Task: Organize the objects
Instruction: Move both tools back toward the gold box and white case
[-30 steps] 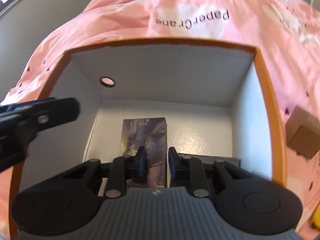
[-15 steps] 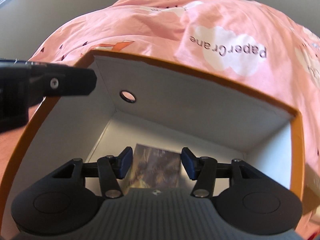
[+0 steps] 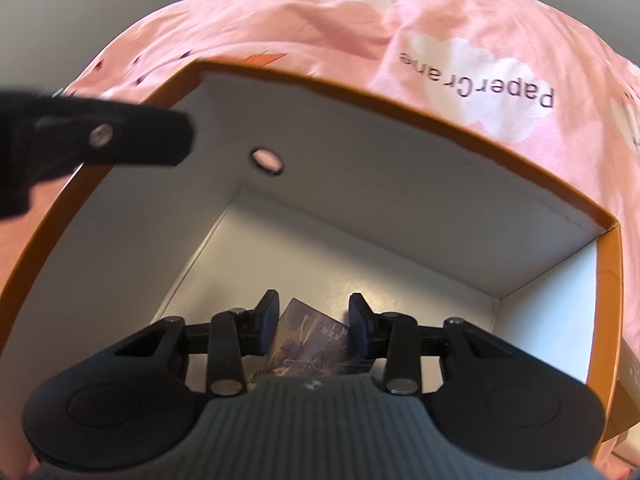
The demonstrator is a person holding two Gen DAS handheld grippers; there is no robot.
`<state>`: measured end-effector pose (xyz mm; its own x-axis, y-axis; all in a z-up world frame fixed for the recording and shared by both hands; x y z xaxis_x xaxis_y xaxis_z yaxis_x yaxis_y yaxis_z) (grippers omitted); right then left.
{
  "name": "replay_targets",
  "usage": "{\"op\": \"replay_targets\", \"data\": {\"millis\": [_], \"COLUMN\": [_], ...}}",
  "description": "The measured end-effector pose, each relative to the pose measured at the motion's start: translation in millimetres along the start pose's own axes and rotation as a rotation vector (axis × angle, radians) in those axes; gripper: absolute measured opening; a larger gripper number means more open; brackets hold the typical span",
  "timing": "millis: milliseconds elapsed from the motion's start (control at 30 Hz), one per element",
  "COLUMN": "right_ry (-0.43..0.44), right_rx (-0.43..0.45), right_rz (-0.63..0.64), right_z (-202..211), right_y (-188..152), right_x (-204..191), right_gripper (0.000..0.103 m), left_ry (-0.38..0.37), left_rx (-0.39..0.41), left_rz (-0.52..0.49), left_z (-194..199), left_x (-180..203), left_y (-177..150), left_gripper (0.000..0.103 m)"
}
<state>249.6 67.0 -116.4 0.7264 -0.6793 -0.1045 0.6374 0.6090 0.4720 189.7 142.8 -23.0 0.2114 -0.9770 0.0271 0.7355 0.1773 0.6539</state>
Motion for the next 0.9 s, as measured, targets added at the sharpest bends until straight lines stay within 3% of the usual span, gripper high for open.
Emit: {"op": "replay_targets", "data": {"millis": [233,567,700,900], "right_ry": [0.004,0.005,-0.008,-0.072], "right_rx": [0.011,0.097,0.196,0.341], "right_rz": [0.089,-0.039,-0.113,-0.284], "right_z": [4.0,64.9,106.5,165.9], "right_y": [-5.4,-23.2,-45.3,-86.1], "right_x": [-5.5,13.2,27.3,74.8], "right_gripper": [0.040,0.040,0.040,0.040], "left_ry": [-0.006,-0.047,-0.092,-0.245], "left_rx": [-0.006,0.009,0.019,0.008], "left_rz": [0.004,-0.059,-0.113,-0.212], "left_z": [2.4,20.5,30.5,36.8], "left_x": [1.5,26.3,49.4,97.6], "left_y": [-5.0,-3.8,-3.2,-1.5], "left_gripper": [0.029,0.029,0.029,0.029]}}
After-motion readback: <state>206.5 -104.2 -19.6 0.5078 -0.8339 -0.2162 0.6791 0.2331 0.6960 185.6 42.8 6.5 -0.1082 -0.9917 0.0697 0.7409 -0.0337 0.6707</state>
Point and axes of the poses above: each gripper's, at about its wrist camera, not at the fingertips, and z roughly against the way its jaws point, x to its right, y to its top, the point moved 1 cm from there along -z, roughly the way its jaws point, and after that the axes turned 7 degrees about -z, right-handed, at the moved point
